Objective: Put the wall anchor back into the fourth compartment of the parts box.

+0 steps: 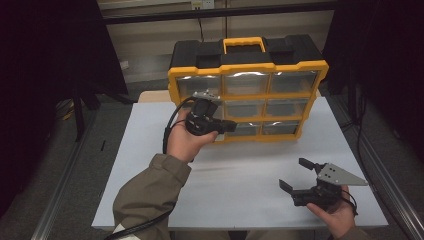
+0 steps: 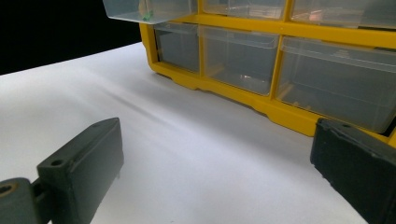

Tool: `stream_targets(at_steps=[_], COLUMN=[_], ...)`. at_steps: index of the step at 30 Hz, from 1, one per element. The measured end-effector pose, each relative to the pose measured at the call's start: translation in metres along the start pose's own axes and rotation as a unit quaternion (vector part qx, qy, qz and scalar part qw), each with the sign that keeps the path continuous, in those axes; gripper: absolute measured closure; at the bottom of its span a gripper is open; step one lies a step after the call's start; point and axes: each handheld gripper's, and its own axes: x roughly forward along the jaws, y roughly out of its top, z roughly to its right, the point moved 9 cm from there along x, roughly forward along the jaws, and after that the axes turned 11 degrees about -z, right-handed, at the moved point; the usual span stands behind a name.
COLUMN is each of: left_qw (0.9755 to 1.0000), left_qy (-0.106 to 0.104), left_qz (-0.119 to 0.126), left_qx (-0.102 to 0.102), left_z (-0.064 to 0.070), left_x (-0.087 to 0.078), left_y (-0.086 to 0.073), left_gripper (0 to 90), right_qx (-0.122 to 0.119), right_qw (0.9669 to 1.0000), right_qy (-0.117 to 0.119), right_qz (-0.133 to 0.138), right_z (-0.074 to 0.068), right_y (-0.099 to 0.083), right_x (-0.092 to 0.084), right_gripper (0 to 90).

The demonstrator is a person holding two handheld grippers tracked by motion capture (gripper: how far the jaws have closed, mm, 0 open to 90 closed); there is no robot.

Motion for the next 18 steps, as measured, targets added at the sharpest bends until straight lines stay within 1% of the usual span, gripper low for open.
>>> stream_targets(at_steps=[1,2,3,5,6,7,8,9,11,12,15,18], left_qw=[1.0000,1.0000,1.0000,1.0000,1.0000,1.0000,1.0000,1.0000,1.0000,1.0000,0.9999,0.9999], left_qy=[0.003,0.000,0.004,0.003,0.003,0.004,0.004,0.008,0.003,0.008,0.003,0.005], left_qz=[-0.006,0.000,-0.001,-0.001,0.002,0.000,0.003,0.004,0.006,0.003,0.010,0.013], left_qx=[0.006,0.002,0.001,0.002,-0.001,0.003,0.001,0.001,-0.004,0.000,-0.002,-0.005], left_z=[-0.002,-0.002,-0.003,-0.004,-0.005,-0.005,-0.005,-0.005,-0.005,-0.007,-0.007,-0.009], left_x=[-0.002,-0.002,-0.003,-0.006,-0.007,-0.009,-0.010,-0.011,-0.013,-0.014,-0.016,-0.019], left_y=[-0.001,0.000,0.000,0.001,0.001,0.001,0.002,0.003,0.004,0.004,0.006,0.009], left_gripper=[84.6,84.6,84.6,84.6,84.5,84.5,84.5,84.5,84.5,84.5,84.5,84.5], right_qx=[0.000,0.001,0.001,0.001,0.001,0.002,0.001,0.001,0.000,0.000,0.001,0.000], right_qw=[1.0000,1.0000,1.0000,1.0000,1.0000,1.0000,1.0000,1.0000,1.0000,1.0000,1.0000,1.0000], right_qy=[0.000,0.000,0.001,0.001,0.000,0.000,0.000,0.001,0.000,0.000,0.000,0.000], right_qz=[0.000,-0.001,-0.001,-0.001,-0.001,-0.001,-0.002,-0.001,-0.001,-0.001,-0.001,0.000], right_z=[0.000,0.000,0.000,0.000,0.000,-0.001,0.000,0.000,0.000,0.000,0.000,0.000], right_y=[0.000,0.000,0.000,0.000,0.000,0.000,0.000,0.000,0.000,0.000,0.000,0.000], right_x=[0.000,0.000,0.000,0.000,0.000,0.000,0.000,0.000,0.001,0.001,0.001,0.001], right_gripper=[2.6,2.5,2.6,2.6,2.6,2.6,2.6,2.6,2.6,2.6,2.6,2.6])
